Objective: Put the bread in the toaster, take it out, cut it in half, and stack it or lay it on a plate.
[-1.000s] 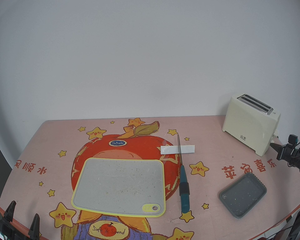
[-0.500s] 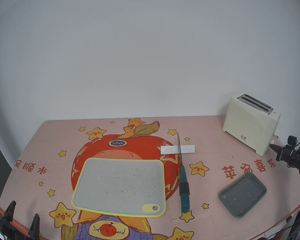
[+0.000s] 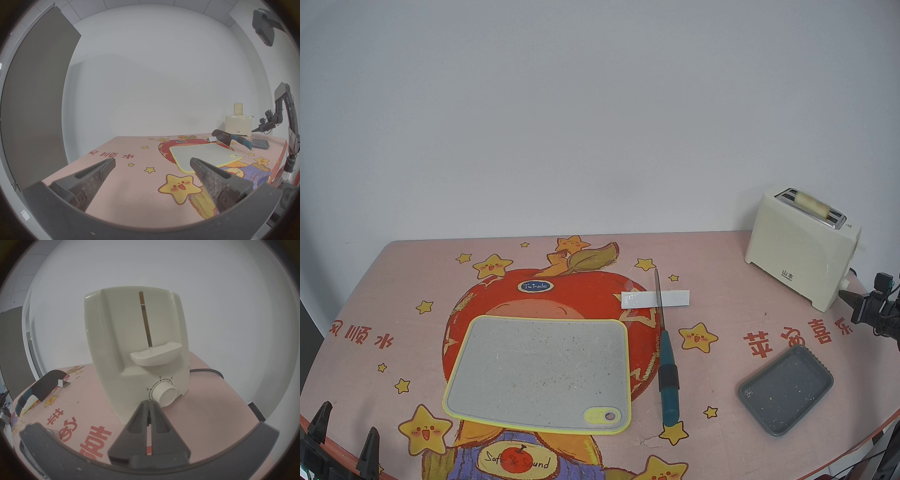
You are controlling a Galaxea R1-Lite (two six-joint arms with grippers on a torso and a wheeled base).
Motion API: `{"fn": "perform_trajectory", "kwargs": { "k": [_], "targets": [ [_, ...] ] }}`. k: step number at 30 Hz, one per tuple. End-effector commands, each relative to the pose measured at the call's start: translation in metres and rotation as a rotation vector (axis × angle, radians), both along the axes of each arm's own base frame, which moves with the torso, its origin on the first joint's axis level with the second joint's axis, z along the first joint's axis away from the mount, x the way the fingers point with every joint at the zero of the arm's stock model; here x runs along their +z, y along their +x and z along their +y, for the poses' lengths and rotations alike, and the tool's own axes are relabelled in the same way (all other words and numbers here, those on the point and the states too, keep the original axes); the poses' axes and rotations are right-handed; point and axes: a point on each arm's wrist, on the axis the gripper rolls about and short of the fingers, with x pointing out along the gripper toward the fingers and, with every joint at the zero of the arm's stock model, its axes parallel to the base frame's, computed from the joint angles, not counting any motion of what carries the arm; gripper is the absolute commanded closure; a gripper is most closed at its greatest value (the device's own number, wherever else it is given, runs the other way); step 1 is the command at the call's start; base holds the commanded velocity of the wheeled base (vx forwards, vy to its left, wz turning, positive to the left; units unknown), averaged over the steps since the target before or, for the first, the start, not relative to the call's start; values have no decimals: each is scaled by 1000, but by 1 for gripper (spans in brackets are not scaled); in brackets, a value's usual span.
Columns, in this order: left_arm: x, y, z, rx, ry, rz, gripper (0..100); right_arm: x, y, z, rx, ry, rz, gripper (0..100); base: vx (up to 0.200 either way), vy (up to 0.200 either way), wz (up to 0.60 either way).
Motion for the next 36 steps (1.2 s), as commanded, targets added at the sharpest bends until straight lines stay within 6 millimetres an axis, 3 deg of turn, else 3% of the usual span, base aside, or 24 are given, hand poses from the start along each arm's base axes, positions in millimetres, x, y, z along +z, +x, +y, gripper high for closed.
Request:
{"fn": "perform_trajectory", "kwargs": {
  "k": [1, 28, 36],
  "targets": [
    [-5, 0, 0, 0, 0, 5, 0, -1, 0, 1, 2, 2, 4, 100, 0, 0, 0],
    [-5, 0, 0, 0, 0, 5, 0, -4, -8, 6, 10, 4, 22, 100, 0, 0, 0],
    [-5, 0, 0, 0, 0, 5, 0, 34, -38, 36, 60, -45, -89, 100, 0, 0, 0]
  ]
}}
